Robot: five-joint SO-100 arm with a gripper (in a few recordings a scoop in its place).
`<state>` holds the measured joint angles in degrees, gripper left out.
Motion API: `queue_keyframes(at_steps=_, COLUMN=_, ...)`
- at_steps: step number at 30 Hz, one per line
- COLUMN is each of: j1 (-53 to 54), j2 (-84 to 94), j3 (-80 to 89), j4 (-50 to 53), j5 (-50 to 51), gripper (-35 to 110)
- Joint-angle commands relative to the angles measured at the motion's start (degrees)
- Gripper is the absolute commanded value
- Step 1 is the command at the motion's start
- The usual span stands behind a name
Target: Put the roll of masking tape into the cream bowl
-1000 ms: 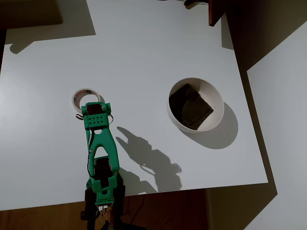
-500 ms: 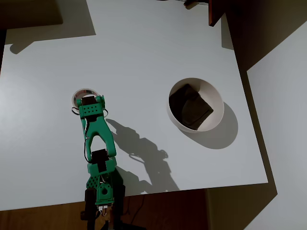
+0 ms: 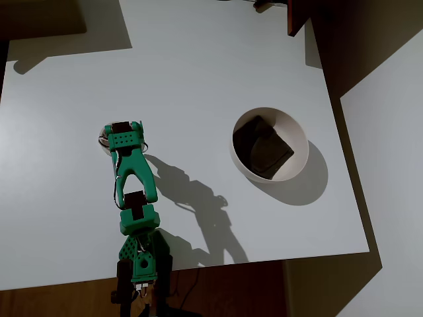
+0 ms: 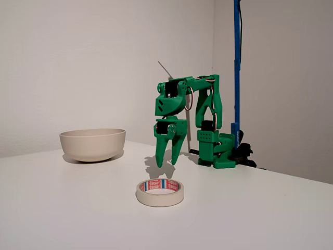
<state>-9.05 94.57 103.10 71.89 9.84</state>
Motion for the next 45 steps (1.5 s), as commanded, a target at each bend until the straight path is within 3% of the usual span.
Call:
queue_keyframes(at_steps=1, j1=-1.7, j2=0.2, j3=-3.6, j4=-0.3, j5=0.9, gripper=20)
queue_keyframes(at_steps=24, j1=-6.9, j2=-12.5, j3=-3.5, j4=-6.4, j5=4.0, gripper=16)
queue_keyframes(at_steps=30, j1=-6.9, j2=-14.4, j3=-3.5, j4=-9.1, j5=4.1, gripper=10)
queue_keyframes(at_steps=33, j1=-6.9, j2=-14.1, j3=-3.6, j4=-9.7, j5=3.8, gripper=-8)
queue_keyframes(at_steps=45, j1=-6.8, j2=-5.4, j3=-3.6, j4=-10.1, j5=3.7, gripper=-8)
